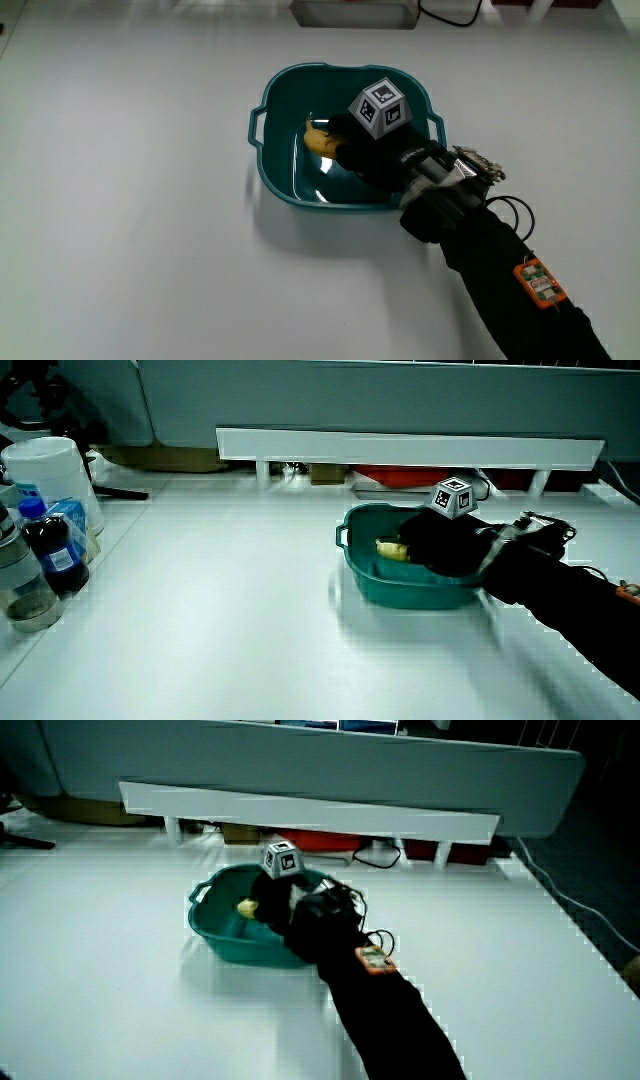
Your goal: Place banana into plate
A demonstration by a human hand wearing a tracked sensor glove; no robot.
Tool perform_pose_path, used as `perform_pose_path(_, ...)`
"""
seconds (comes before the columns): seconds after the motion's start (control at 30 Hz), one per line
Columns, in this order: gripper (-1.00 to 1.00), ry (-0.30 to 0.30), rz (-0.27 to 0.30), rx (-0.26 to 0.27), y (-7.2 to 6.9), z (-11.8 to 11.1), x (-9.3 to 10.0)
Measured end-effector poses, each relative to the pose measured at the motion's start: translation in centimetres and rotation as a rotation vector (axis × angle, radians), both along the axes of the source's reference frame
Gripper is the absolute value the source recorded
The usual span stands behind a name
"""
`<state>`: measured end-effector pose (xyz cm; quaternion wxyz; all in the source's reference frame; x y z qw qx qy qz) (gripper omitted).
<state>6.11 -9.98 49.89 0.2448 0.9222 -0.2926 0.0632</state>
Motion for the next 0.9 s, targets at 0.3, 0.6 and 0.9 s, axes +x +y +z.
perform_pose_path(0.3,0.00,0.091,-0.047,-0.025,0.2,1.9,-0.5)
perform_pose_path(0.6,0.00,0.151,-0.097,-0.030,0.9,3.1,-1.4)
perform_pose_path(0.9,0.00,0.174,-0.086,-0.076,1.0,4.4,-0.8)
